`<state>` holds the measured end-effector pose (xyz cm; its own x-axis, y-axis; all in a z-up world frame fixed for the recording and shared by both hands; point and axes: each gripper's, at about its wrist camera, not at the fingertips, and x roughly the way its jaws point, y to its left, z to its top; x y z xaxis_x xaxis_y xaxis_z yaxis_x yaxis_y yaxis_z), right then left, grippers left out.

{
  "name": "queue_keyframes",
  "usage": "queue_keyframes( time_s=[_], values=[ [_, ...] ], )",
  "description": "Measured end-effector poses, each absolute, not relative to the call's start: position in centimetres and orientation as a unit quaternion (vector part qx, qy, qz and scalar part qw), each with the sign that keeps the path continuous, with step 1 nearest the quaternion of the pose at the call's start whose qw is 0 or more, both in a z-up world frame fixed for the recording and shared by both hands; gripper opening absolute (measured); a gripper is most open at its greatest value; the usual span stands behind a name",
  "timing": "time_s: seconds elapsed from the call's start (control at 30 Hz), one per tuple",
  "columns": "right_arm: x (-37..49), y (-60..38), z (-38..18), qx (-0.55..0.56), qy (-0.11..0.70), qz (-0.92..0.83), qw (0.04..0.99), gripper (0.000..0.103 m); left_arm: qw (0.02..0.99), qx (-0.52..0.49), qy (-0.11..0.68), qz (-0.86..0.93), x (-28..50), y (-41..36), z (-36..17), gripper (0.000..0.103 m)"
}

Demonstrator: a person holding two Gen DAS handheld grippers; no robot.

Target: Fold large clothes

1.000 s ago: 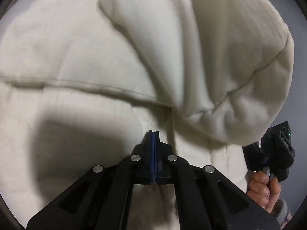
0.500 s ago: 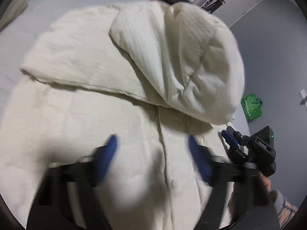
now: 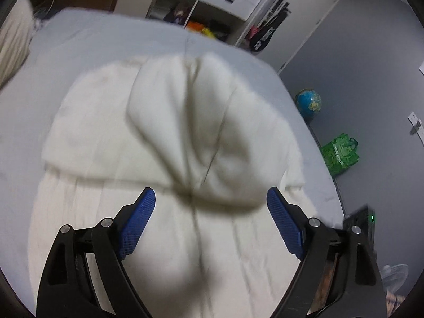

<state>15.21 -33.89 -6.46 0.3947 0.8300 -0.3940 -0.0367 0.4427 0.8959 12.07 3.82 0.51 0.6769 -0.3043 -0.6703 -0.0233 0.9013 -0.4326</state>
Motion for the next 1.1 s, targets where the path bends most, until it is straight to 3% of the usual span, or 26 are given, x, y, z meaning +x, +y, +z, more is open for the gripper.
queue_keyframes(
  time_s=[0.07,0.13,0.2,0.23,0.47,0.57,0.67,0.73,0.77,0.8,0.87,1.1],
  values=[
    [14.5,-33.9,-6.0,0.427,0.456,0.309,0.716,0.042,0.896,-0.203,0.388,-0.073,13.8,3.5,1.6,0.076],
    [13.7,-34.2,-5.5,0.427,0.452,0.315,0.717,0.042,0.895,-0.203,0.392,-0.057,16.3,3.5,2.2,0.063],
    [13.3,-34.5,-5.4,0.431,0.451,0.316,0.715,0.043,0.883,-0.213,0.416,-0.05,18.5,3.7,1.7,0.025],
    [13.1,-34.6,-5.5,0.433,0.45,0.316,0.714,0.043,0.874,-0.221,0.431,-0.049,19.1,4.0,1.0,0.018],
    [13.4,-34.4,-6.0,0.436,0.456,0.314,0.709,0.043,0.843,-0.228,0.488,-0.013,17.3,5.6,-6.4,0.013],
    [13.6,-33.9,-6.0,0.422,0.464,0.319,0.711,0.043,0.842,-0.23,0.487,-0.016,16.9,5.8,-7.1,0.013],
    [13.8,-33.5,-5.9,0.413,0.469,0.322,0.712,0.043,0.843,-0.229,0.486,-0.023,16.9,5.8,-6.8,0.015],
    [13.9,-33.5,-6.1,0.412,0.472,0.32,0.711,0.043,0.842,-0.232,0.486,-0.025,16.5,6.1,-6.8,0.023],
    [14.0,-33.6,-6.1,0.413,0.473,0.319,0.71,0.043,0.843,-0.234,0.484,-0.027,16.1,6.3,-6.7,0.039],
    [14.0,-33.7,-6.1,0.414,0.473,0.319,0.709,0.043,0.844,-0.236,0.481,-0.027,15.6,6.7,-6.7,0.061],
    [13.9,-33.7,-6.2,0.414,0.473,0.319,0.709,0.046,0.849,-0.238,0.471,-0.027,14.2,7.4,-6.2,0.078],
    [13.5,-34.0,-6.0,0.416,0.469,0.322,0.709,0.049,0.842,-0.207,0.497,-0.027,6.2,10.7,-5.8,0.085]
  ],
)
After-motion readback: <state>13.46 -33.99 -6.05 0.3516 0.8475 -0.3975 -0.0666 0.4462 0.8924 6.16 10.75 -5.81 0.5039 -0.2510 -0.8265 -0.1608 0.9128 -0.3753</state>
